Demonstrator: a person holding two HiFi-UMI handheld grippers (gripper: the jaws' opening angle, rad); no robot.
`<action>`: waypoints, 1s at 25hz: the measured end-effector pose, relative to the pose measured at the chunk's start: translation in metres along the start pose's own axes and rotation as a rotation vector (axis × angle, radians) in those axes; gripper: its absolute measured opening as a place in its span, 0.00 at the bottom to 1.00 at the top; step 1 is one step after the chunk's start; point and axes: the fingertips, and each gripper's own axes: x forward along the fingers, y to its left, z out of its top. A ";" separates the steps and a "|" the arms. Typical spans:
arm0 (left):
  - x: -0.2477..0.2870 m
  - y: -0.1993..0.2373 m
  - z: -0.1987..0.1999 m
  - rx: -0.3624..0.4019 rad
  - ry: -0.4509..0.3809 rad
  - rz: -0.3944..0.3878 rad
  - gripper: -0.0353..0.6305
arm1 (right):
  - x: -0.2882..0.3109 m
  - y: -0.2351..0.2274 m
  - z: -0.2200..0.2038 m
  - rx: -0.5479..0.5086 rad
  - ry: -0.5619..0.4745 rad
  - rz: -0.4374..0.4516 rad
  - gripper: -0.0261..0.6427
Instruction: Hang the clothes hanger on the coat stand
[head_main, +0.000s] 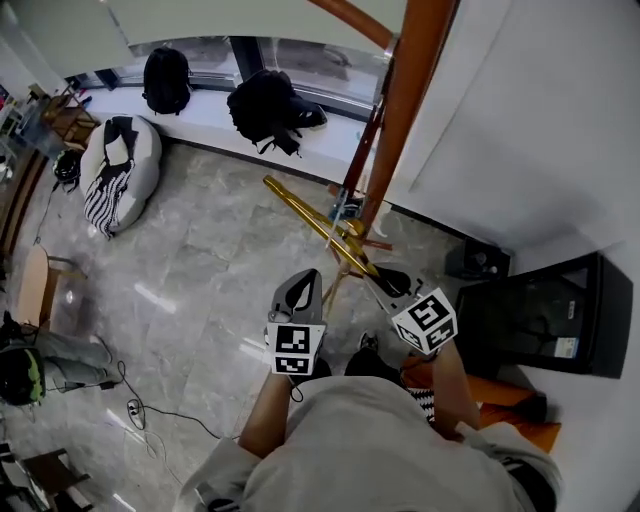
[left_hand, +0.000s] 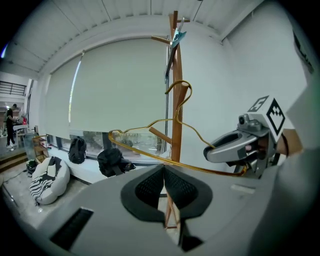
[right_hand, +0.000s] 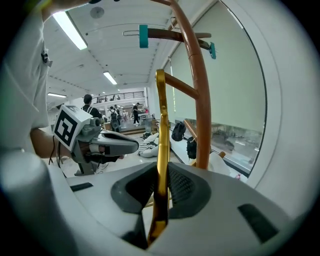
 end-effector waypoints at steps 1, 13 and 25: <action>0.000 -0.003 -0.001 0.003 0.006 0.009 0.07 | 0.002 -0.002 -0.001 0.000 -0.004 0.017 0.11; 0.002 -0.026 -0.002 0.006 0.036 0.131 0.07 | 0.007 -0.022 -0.002 -0.024 -0.051 0.169 0.10; 0.014 -0.040 0.002 -0.019 0.022 0.197 0.07 | -0.004 -0.029 0.002 -0.028 -0.059 0.332 0.09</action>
